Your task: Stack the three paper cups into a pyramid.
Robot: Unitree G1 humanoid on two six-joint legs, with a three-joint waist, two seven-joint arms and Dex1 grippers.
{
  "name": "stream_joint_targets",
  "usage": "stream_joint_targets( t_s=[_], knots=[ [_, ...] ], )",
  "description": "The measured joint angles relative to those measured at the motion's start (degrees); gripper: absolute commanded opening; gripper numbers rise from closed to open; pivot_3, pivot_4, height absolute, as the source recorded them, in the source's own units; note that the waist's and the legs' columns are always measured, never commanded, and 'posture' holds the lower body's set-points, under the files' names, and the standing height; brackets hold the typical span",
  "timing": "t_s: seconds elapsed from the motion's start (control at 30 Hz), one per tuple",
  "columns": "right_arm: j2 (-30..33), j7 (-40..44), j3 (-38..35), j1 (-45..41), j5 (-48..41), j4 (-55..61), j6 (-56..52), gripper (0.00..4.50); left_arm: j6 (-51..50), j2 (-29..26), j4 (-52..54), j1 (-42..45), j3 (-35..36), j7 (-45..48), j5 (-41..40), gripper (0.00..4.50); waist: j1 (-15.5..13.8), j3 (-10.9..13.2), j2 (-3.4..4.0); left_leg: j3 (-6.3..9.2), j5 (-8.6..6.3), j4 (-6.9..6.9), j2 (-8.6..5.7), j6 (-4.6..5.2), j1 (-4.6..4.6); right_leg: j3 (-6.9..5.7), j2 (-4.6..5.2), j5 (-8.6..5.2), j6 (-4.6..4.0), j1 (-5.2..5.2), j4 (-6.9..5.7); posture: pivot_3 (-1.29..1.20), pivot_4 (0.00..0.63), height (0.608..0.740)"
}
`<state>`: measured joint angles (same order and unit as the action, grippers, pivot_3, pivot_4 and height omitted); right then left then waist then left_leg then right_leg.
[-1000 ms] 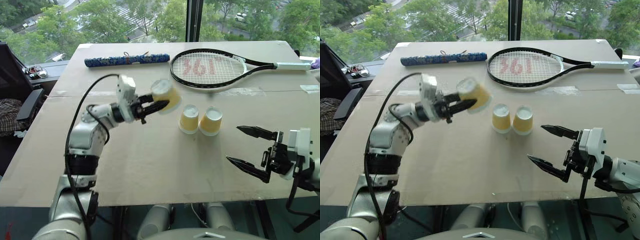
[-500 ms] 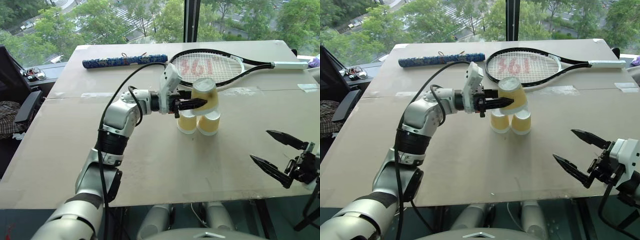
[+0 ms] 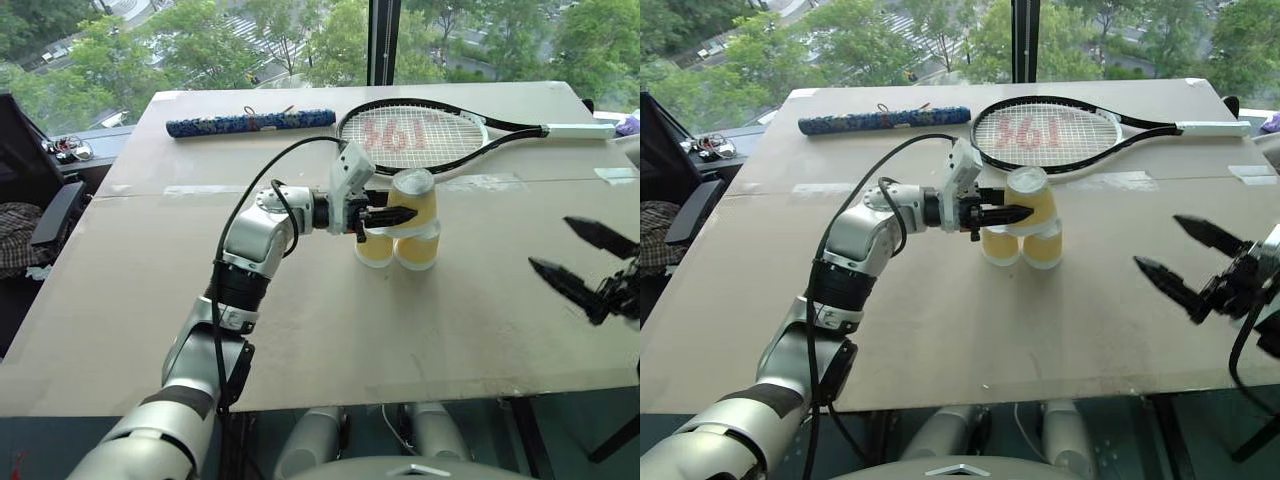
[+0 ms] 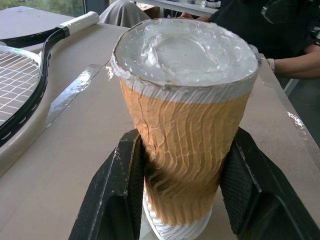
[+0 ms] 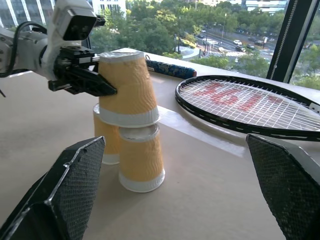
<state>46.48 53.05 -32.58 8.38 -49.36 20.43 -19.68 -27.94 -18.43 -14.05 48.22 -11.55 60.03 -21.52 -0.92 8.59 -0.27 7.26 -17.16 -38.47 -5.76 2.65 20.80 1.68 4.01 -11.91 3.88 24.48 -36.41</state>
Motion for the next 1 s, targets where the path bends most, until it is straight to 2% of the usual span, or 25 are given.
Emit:
stream_joint_targets(
  t_s=[0.2,0.43,0.73,0.87,0.93,1.0],
  knots=[
    [7.53,15.87,0.01,-5.69,-0.75,-8.85,-0.19,4.5,0.21,-0.05,-0.36,0.04,0.24,0.12,0.22,1.7,0.1,0.02,-0.03,-0.06,-0.01,0.02,0.0,0.01,0.04,0.03,0.02,0.0,0.01,0.0,0.08,0.0,0.15,0.74],
    [7.27,18.7,0.11,-6.37,0.54,-10.29,0.04,4.5,-0.5,-0.34,-0.8,1.27,0.16,0.12,1.38,1.7,0.09,0.02,-0.03,-0.04,-0.01,-0.01,0.01,0.0,0.02,0.03,0.03,0.0,0.01,0.01,0.0,0.0,0.15,0.74],
    [4.92,18.77,0.05,-2.49,2.29,-8.97,0.09,4.5,-3.95,-2.45,-0.27,2.86,-0.26,0.25,2.4,1.7,0.18,0.02,-0.02,-0.07,-0.01,0.0,0.01,0.0,0.01,0.08,0.02,0.0,0.01,0.04,-0.03,0.0,0.15,0.74],
    [4.92,18.77,0.05,-2.53,2.48,-8.95,0.26,4.5,-3.7,-2.3,0.06,2.69,-0.51,0.88,2.74,3.31,0.15,0.02,-0.02,-0.07,-0.01,-0.01,0.01,0.0,0.02,0.07,0.03,0.0,0.01,0.04,-0.03,0.0,0.15,0.74],
    [4.92,18.78,0.05,-2.57,2.58,-8.95,0.29,4.5,-3.77,-1.89,0.07,2.26,-0.47,0.56,2.79,4.33,0.13,0.02,-0.03,-0.06,-0.01,-0.01,0.01,0.0,0.02,0.07,0.02,0.0,0.01,0.04,-0.03,0.0,0.15,0.74],
    [4.92,18.78,0.05,-2.57,2.7,-8.94,0.3,4.5,-4.31,-1.45,0.15,2.17,0.22,-0.01,2.05,4.46,0.11,0.03,-0.03,-0.06,-0.01,-0.01,0.01,0.0,0.04,0.07,0.03,0.0,0.01,0.05,-0.03,0.0,0.15,0.74]
  ],
)
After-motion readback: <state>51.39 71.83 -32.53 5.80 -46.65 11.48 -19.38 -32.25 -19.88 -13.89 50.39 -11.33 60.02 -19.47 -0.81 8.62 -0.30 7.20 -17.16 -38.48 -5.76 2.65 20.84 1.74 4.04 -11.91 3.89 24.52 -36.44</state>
